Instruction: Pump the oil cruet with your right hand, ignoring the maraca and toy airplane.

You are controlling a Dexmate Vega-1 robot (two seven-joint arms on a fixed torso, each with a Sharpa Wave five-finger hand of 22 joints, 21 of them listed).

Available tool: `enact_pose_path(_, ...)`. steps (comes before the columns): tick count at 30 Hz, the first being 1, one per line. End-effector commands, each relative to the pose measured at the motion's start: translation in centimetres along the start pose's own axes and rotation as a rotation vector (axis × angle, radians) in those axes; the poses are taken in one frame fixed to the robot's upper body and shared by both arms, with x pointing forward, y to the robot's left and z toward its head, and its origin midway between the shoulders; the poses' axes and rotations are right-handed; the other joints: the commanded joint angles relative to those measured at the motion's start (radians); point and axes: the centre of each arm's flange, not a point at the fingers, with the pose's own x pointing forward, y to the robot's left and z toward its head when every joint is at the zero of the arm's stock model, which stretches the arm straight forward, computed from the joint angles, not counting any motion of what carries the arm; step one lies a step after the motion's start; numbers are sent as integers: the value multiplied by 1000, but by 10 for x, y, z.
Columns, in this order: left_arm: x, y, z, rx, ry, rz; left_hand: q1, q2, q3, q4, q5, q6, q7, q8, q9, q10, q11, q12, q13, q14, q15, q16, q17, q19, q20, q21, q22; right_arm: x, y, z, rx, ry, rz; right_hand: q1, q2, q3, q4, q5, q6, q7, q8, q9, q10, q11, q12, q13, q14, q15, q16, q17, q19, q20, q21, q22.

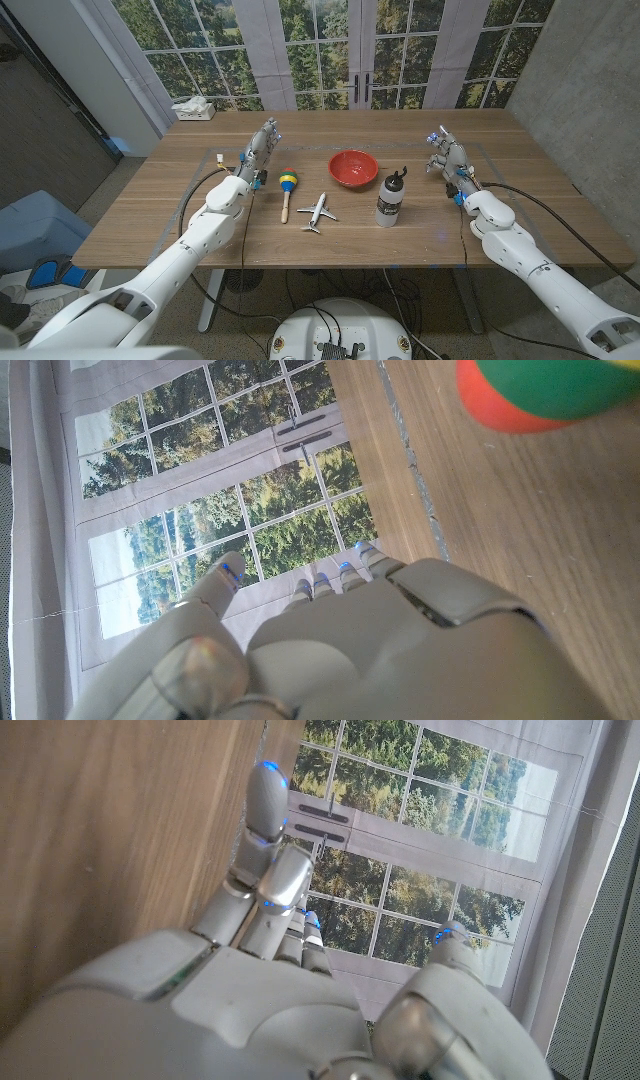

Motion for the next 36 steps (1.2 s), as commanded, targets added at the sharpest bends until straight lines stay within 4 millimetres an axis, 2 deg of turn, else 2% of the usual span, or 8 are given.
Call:
enact_pose_path(1,-4,3,1,-1,-4,3,12,45,0,-9,6,-2,0,2,4,-30,0,1,2,-91,-90,-1,-1,-5,-87,-1,3,-21,3,-1,-4,5,-27,4,-9,2,5,7,19,-2,2,0,18,-2,8,0,-8,-1,9,2,2,-2,-2,1)
enact_pose_path(7,-6,4,0,-2,-3,4,12,38,-3,-16,4,-1,-2,3,4,-30,-2,1,2,-91,-92,-1,-2,-4,-89,-1,2,-32,4,-1,0,7,-38,4,-8,2,6,8,24,-5,2,-1,20,0,8,-1,-11,-1,9,2,-2,-1,-4,-4)
enact_pose_path(14,-9,4,1,4,-8,4,13,35,-4,-23,2,0,-1,4,4,-31,-1,1,2,-92,-91,-1,-2,-5,-87,-2,2,-47,5,-1,0,8,-55,3,-6,4,8,8,2,17,-7,-2,27,2,10,-1,-12,-2,10,1,5,1,-1,-12)
enact_pose_path(24,-12,3,1,6,-9,-3,15,35,-5,-29,1,-2,-5,3,4,-33,-5,0,2,-93,-94,-2,-2,-6,-88,-2,2,-67,8,1,-18,6,-70,4,-2,7,9,8,11,27,-4,-3,53,10,18,-2,-3,-4,13,2,13,-4,5,-16)
enact_pose_path(32,-14,3,2,7,-9,-8,15,34,-7,-33,-1,-2,-7,3,4,-33,-7,1,2,-94,-96,-1,-3,-6,-89,-2,2,-82,11,0,-11,-5,-94,7,-2,9,7,8,11,27,-5,-3,47,11,14,-2,4,-4,16,3,7,-7,6,-15)
enact_pose_path(36,-16,2,2,9,-15,-10,15,33,-8,-36,-1,-2,-8,4,4,-33,-8,1,2,-92,-97,-1,-3,-4,-89,-2,2,-92,11,-1,-1,-22,-114,9,-2,10,7,7,44,32,7,-3,68,22,19,-3,13,-4,17,2,15,-9,-1,-41)
